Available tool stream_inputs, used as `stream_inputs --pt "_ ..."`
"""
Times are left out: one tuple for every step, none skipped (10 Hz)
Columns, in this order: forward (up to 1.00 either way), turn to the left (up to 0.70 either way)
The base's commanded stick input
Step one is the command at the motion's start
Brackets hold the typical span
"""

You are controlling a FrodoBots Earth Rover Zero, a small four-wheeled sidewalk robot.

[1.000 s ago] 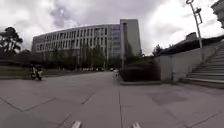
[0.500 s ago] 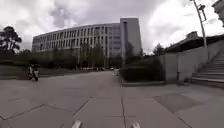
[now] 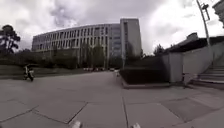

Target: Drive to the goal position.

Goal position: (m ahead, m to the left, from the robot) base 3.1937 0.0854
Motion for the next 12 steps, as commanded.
stream_inputs --pt "0.70 0.00" --pt "0.70 -0.14" --pt "0.70 -0.24" --pt "0.70 -0.11" --pt "0.70 0.00" --pt "0.70 0.00" --pt "0.70 0.00" --pt "0.70 -0.17" --pt "0.70 -0.22" --pt "0.70 -0.15" --pt "0.70 -0.05" --pt "0.70 0.00"
